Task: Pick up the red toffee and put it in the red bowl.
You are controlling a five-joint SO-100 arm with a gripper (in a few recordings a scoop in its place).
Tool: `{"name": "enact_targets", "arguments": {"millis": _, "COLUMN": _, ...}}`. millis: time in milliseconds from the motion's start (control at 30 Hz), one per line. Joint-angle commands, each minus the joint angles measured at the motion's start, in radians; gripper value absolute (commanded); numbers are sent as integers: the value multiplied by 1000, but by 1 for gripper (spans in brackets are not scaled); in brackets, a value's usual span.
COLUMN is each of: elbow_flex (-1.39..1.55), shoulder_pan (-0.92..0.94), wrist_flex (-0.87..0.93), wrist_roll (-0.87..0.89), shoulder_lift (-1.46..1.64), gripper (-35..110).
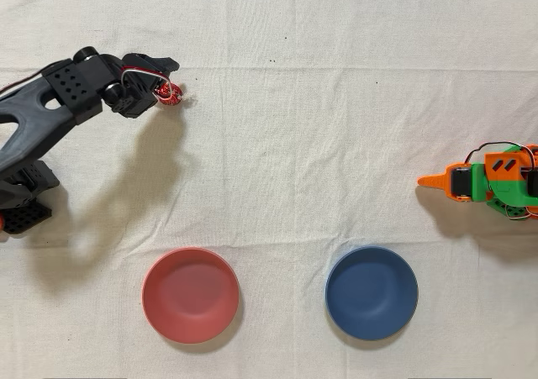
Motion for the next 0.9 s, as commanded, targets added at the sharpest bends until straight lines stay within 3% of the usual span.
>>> {"name": "enact_targets", "arguments": {"millis": 0, "elbow_flex": -46, "shoulder_pan": -12, "wrist_flex": -17, "wrist_roll": -17, "shoulder_lift": 11, "gripper": 31}}
{"name": "enact_targets", "arguments": {"millis": 867, "elbow_flex": 67, "shoulder_pan": 41, "wrist_flex": -124, "wrist_roll": -74, "shoulder_lift": 9, "gripper": 31}}
